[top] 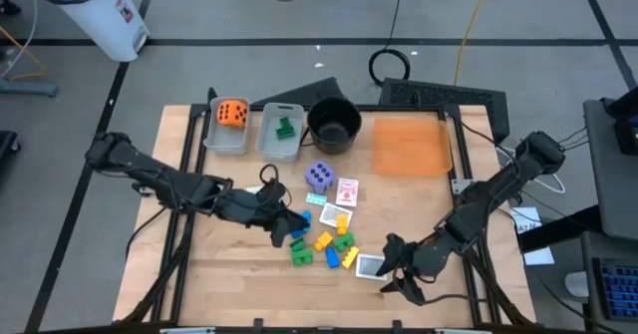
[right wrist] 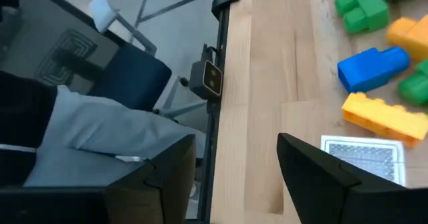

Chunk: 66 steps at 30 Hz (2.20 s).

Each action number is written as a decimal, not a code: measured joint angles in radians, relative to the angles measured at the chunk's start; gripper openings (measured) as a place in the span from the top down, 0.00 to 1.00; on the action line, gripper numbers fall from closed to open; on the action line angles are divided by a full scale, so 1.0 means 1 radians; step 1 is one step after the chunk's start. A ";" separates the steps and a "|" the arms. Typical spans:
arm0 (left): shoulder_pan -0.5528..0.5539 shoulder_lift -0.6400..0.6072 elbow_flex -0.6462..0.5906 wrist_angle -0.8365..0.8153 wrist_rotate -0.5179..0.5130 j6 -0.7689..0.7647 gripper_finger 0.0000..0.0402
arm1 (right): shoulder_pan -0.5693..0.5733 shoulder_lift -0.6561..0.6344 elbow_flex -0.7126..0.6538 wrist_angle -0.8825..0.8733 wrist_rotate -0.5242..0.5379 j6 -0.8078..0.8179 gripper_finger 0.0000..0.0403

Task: Pick & Place Toys
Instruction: Put the black deck of cards into the orange bin

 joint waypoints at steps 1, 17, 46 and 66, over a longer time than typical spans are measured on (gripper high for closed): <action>-0.012 0.000 0.000 0.006 -0.018 -0.006 0.74 | -0.005 0.000 -0.020 0.030 -0.021 -0.002 0.50; -0.059 0.000 0.000 0.000 -0.116 -0.014 0.74 | -0.065 0.000 -0.066 -0.126 -0.046 -0.107 0.50; -0.034 0.000 -0.001 -0.126 -0.076 -0.011 0.74 | -0.045 0.391 0.592 -0.922 0.080 -0.350 0.50; -0.034 -0.001 -0.001 -0.129 -0.076 -0.011 0.74 | -0.106 0.392 0.591 -0.921 0.077 -0.207 0.31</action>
